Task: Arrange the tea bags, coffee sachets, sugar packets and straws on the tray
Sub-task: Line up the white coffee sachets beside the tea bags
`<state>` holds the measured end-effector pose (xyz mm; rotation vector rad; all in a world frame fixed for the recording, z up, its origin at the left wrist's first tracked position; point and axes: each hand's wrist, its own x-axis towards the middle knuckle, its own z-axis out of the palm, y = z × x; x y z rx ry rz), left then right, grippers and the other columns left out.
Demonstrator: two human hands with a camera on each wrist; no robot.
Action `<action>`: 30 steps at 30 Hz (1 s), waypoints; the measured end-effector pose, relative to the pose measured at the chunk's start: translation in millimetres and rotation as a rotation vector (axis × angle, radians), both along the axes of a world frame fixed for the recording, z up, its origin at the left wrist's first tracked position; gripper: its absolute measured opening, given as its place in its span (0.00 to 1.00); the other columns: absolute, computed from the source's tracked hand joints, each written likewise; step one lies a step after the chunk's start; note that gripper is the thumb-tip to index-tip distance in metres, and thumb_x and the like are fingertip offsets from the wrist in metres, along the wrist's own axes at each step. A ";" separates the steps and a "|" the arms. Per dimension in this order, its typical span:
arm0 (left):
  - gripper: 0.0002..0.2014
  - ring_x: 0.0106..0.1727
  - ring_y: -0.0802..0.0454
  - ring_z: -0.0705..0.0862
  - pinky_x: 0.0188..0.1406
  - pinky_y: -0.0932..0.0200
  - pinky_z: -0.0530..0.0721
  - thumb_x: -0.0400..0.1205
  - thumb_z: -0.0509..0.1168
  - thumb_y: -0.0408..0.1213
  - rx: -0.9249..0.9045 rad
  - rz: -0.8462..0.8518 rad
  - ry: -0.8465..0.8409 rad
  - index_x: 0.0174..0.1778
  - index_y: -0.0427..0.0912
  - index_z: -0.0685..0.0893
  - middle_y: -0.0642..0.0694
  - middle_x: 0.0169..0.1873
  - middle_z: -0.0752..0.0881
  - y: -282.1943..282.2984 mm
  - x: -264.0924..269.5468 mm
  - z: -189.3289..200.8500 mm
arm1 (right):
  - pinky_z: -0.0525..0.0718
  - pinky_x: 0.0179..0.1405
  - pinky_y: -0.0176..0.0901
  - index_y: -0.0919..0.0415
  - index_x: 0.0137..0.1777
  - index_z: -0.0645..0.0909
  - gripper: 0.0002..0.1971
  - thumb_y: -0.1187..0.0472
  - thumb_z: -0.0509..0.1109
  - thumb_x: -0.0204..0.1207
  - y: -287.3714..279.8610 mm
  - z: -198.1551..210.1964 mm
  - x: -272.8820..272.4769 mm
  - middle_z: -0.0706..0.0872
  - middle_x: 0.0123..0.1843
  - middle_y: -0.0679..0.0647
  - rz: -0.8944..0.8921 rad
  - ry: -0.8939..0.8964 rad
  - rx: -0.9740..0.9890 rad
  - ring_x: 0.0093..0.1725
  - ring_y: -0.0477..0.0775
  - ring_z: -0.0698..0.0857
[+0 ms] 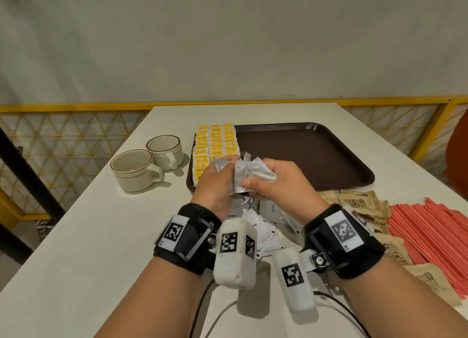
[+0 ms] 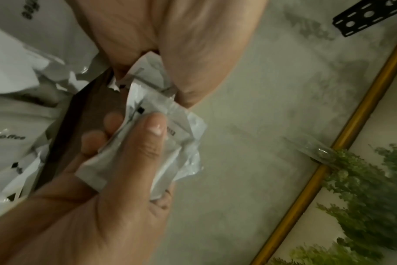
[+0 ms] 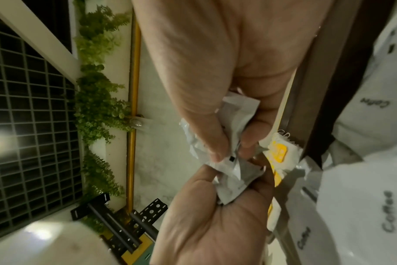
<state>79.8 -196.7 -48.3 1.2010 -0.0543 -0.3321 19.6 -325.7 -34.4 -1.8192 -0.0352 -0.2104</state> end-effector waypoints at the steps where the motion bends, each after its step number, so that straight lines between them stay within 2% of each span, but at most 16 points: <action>1: 0.15 0.51 0.34 0.86 0.35 0.50 0.85 0.86 0.58 0.33 -0.009 -0.002 0.020 0.68 0.38 0.79 0.28 0.60 0.84 -0.9 -0.5 0.6 | 0.84 0.36 0.39 0.71 0.49 0.85 0.09 0.65 0.77 0.73 0.5 0.4 -0.6 0.88 0.39 0.63 0.020 0.004 -0.002 0.34 0.48 0.85; 3: 0.15 0.46 0.35 0.87 0.28 0.52 0.84 0.86 0.58 0.35 -0.039 0.016 0.060 0.68 0.38 0.79 0.28 0.60 0.84 -1.8 -3.1 3.8 | 0.83 0.35 0.38 0.71 0.50 0.86 0.09 0.67 0.76 0.73 0.8 0.9 -2.1 0.88 0.41 0.66 0.075 0.027 0.010 0.33 0.47 0.84; 5: 0.16 0.45 0.36 0.87 0.24 0.54 0.83 0.86 0.59 0.43 -0.063 0.001 0.075 0.66 0.40 0.79 0.31 0.57 0.85 -2.6 -8.1 8.9 | 0.83 0.34 0.38 0.70 0.49 0.86 0.06 0.69 0.75 0.74 1.3 2.0 -3.7 0.87 0.40 0.64 0.144 0.067 0.048 0.34 0.49 0.84; 7: 0.23 0.47 0.37 0.87 0.24 0.55 0.83 0.82 0.58 0.57 -0.066 -0.055 0.051 0.63 0.43 0.80 0.36 0.54 0.87 -2.8 -12.4 11.2 | 0.83 0.34 0.39 0.69 0.48 0.85 0.03 0.70 0.73 0.75 1.0 2.8 -5.3 0.87 0.40 0.63 0.193 0.101 0.103 0.34 0.50 0.84; 9: 0.33 0.42 0.41 0.88 0.24 0.56 0.83 0.72 0.59 0.65 -0.056 -0.100 0.022 0.64 0.43 0.78 0.37 0.50 0.87 -2.8 -14.0 11.2 | 0.84 0.35 0.39 0.73 0.52 0.83 0.07 0.70 0.71 0.77 0.3 3.8 -5.7 0.86 0.40 0.62 0.217 0.119 0.147 0.35 0.49 0.84; 11: 0.34 0.33 0.45 0.87 0.22 0.57 0.82 0.70 0.64 0.61 -0.056 -0.089 -0.001 0.66 0.42 0.76 0.36 0.45 0.86 -3.3 -13.3 9.6 | 0.84 0.34 0.38 0.75 0.56 0.81 0.10 0.69 0.70 0.78 0.7 5.5 -5.4 0.86 0.43 0.63 0.217 0.137 0.224 0.35 0.50 0.85; 14: 0.13 0.30 0.47 0.83 0.26 0.56 0.82 0.82 0.66 0.41 -0.218 0.063 0.018 0.60 0.40 0.77 0.38 0.37 0.81 -2.2 -10.8 9.9 | 0.86 0.35 0.38 0.69 0.58 0.81 0.09 0.69 0.68 0.79 -1.2 9.5 -3.0 0.87 0.47 0.64 0.142 0.144 0.455 0.38 0.52 0.87; 16: 0.06 0.26 0.53 0.77 0.25 0.61 0.79 0.83 0.65 0.33 -0.319 0.110 0.058 0.54 0.41 0.77 0.43 0.30 0.77 1.0 -7.5 10.5 | 0.88 0.37 0.38 0.69 0.62 0.80 0.12 0.70 0.68 0.79 -6.3 11.4 -0.1 0.89 0.50 0.63 0.081 0.144 0.602 0.42 0.53 0.90; 18: 0.08 0.25 0.56 0.75 0.22 0.64 0.77 0.82 0.66 0.32 -0.313 0.071 0.056 0.55 0.41 0.77 0.45 0.29 0.77 3.8 -6.2 10.9 | 0.88 0.36 0.38 0.69 0.63 0.78 0.14 0.71 0.69 0.78 -9.6 12.3 1.6 0.89 0.49 0.60 0.027 0.141 0.660 0.41 0.51 0.90; 21: 0.15 0.27 0.55 0.76 0.23 0.63 0.78 0.80 0.68 0.32 -0.227 0.033 -0.020 0.62 0.39 0.75 0.45 0.32 0.81 6.0 -6.7 10.4 | 0.87 0.34 0.37 0.68 0.60 0.79 0.12 0.71 0.70 0.77 -8.5 10.9 2.1 0.88 0.48 0.59 -0.014 0.144 0.638 0.39 0.49 0.90; 24: 0.21 0.38 0.47 0.81 0.38 0.53 0.80 0.77 0.70 0.32 -0.171 -0.005 -0.069 0.66 0.39 0.75 0.39 0.42 0.84 6.1 -8.0 9.2 | 0.87 0.33 0.36 0.67 0.59 0.81 0.11 0.71 0.69 0.78 -7.4 11.0 1.1 0.90 0.48 0.59 0.008 0.145 0.628 0.41 0.50 0.90; 26: 0.18 0.45 0.42 0.82 0.44 0.48 0.79 0.76 0.71 0.29 -0.136 -0.020 -0.082 0.61 0.42 0.79 0.36 0.47 0.84 6.2 -9.0 8.6 | 0.87 0.34 0.37 0.68 0.60 0.81 0.12 0.70 0.69 0.78 -7.2 11.8 0.3 0.90 0.51 0.61 0.024 0.144 0.635 0.44 0.53 0.91; 28: 0.14 0.43 0.43 0.83 0.41 0.51 0.81 0.77 0.70 0.27 -0.110 -0.013 -0.091 0.56 0.44 0.80 0.37 0.46 0.85 6.5 -8.9 7.7 | 0.88 0.34 0.39 0.66 0.59 0.82 0.10 0.69 0.69 0.78 -7.3 12.2 -0.1 0.89 0.53 0.62 -0.007 0.136 0.643 0.45 0.55 0.90; 30: 0.12 0.39 0.46 0.81 0.31 0.59 0.82 0.78 0.69 0.26 -0.120 0.020 -0.085 0.55 0.44 0.80 0.38 0.45 0.84 7.3 -7.4 7.2 | 0.88 0.33 0.40 0.63 0.55 0.83 0.06 0.67 0.69 0.79 -9.6 12.1 0.4 0.90 0.50 0.58 -0.085 0.104 0.631 0.45 0.53 0.90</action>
